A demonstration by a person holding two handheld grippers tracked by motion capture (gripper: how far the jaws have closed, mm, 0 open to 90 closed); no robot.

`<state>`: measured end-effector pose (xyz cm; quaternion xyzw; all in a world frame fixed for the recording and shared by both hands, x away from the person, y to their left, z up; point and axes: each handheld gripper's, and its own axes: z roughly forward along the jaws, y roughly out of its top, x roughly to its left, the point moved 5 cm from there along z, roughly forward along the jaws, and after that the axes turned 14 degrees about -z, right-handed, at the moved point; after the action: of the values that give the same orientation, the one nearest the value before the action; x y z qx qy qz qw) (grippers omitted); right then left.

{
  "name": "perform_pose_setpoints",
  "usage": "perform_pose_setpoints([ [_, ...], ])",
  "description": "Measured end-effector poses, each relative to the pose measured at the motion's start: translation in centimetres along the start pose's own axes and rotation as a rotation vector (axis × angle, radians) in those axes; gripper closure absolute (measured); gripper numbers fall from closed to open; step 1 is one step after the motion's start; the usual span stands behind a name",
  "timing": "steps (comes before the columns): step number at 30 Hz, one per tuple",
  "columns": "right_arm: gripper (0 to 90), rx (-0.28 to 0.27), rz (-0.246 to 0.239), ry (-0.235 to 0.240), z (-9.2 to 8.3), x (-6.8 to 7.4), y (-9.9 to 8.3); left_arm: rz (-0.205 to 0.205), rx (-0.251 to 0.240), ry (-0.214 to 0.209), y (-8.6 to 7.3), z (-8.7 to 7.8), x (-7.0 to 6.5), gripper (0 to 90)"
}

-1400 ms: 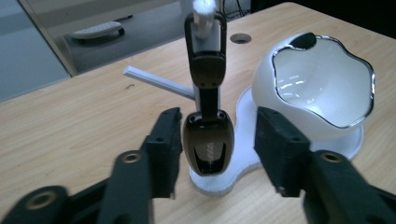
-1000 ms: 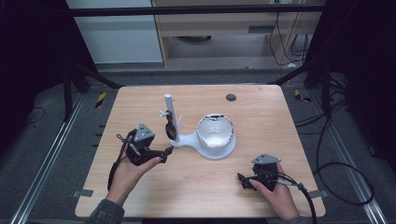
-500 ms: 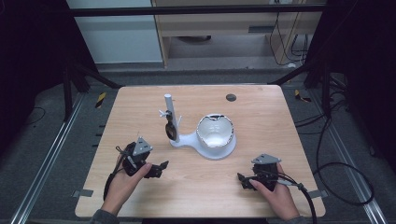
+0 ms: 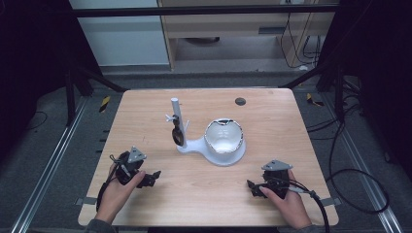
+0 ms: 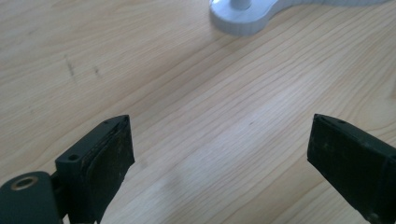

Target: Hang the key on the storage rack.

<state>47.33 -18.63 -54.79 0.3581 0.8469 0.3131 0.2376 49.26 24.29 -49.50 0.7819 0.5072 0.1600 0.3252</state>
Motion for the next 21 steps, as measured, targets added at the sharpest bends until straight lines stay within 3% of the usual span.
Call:
perform_pose_setpoints([
  [3,0.5,0.0,0.0,0.0,0.0,0.0,0.0,-0.01,0.013,0.032,-0.6,0.0,1.3,6.6],
  [11,0.5,0.0,0.001,0.0,0.0,0.0,0.0,-0.081,0.008,0.071,-1.7,0.0,4.4,6.6],
  [21,0.5,0.0,0.0,-0.001,0.0,0.0,0.0,-0.11,0.011,0.077,-2.1,1.5,6.0,6.4],
])
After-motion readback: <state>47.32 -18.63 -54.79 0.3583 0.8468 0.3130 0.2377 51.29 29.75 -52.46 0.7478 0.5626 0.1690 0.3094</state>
